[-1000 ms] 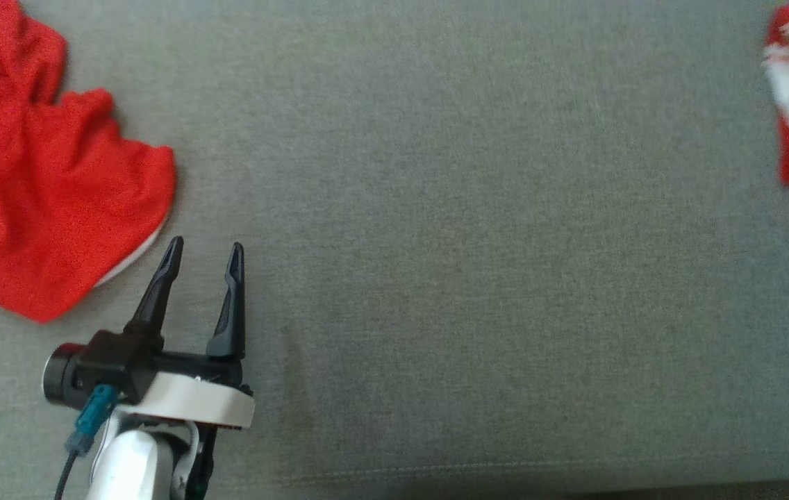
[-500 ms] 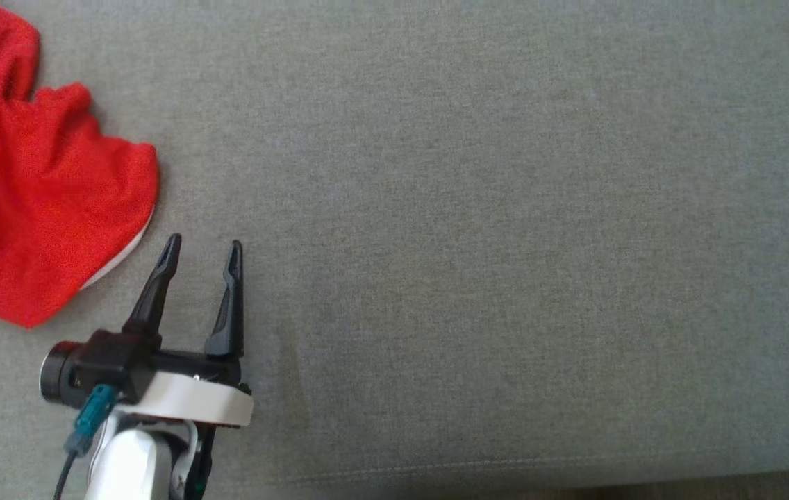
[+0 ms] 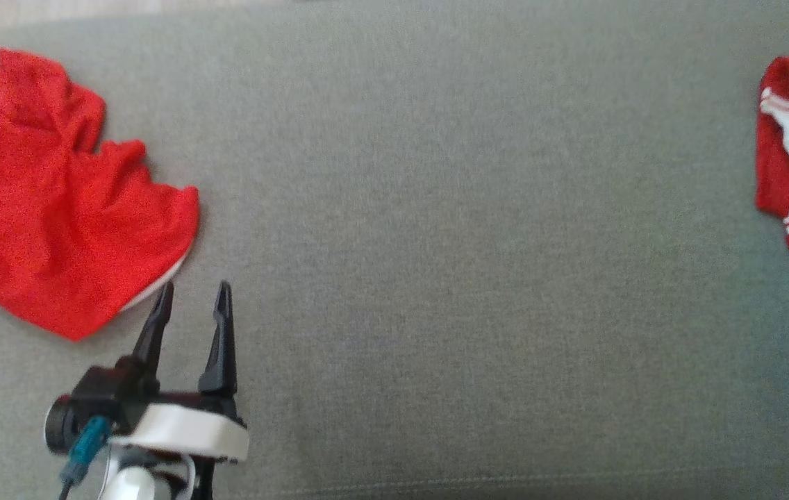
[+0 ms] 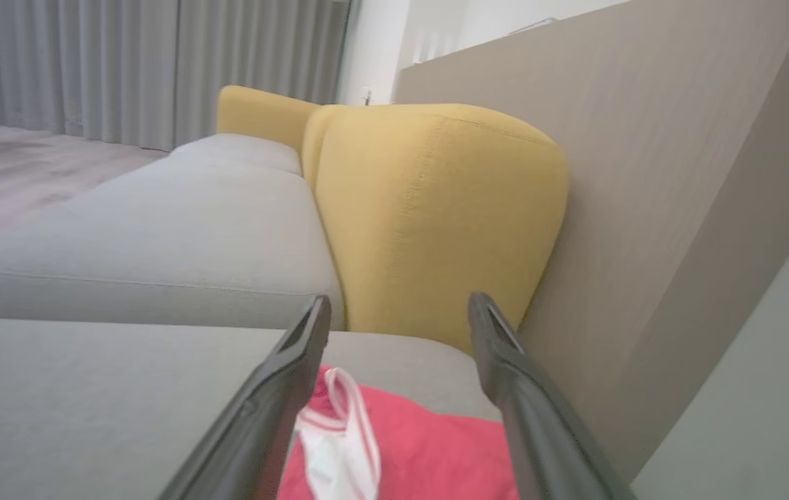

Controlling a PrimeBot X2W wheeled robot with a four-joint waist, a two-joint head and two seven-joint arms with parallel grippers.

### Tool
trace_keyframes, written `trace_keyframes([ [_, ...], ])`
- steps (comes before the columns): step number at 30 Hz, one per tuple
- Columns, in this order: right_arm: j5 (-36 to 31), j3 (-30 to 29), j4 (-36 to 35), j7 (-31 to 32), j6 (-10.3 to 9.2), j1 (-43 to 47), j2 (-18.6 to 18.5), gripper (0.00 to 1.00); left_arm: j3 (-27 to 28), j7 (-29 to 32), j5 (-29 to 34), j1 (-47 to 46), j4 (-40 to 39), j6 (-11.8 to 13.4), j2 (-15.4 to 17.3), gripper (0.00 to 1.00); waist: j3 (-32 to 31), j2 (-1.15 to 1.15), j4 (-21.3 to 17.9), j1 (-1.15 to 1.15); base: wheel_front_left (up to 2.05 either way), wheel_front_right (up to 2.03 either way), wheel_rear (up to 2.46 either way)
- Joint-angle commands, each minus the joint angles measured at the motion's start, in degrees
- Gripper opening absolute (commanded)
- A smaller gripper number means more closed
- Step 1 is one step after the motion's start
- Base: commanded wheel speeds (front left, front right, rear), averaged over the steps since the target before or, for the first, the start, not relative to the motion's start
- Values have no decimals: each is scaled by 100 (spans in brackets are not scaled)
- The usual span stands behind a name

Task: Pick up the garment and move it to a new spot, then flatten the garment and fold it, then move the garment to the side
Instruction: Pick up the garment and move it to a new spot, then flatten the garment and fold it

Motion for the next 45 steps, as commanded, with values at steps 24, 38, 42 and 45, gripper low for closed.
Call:
trace_keyframes([
  [24, 1041, 1898, -2139, -60, -5, 3835, 1260, 100, 389, -45, -32, 602, 238, -70, 8, 100, -1293, 0, 267, 0, 0, 0, 0],
  [38, 1128, 2027, -2014, -60, -5, 3818, 1261, 100, 348, -45, -19, 611, 233, -64, 8, 100, -1340, 0, 354, 0, 0, 0, 0],
  [42, 1145, 2030, -2004, -60, -5, 3847, 1261, 100, 331, -45, -12, 605, 242, -75, 8, 100, -1349, 0, 422, 0, 0, 0, 0],
  [45, 1176, 2036, -2000, -60, -5, 3880, 1261, 100, 317, -45, -3, 598, 244, -78, 8, 100, -1368, 0, 565, 0, 0, 0, 0],
])
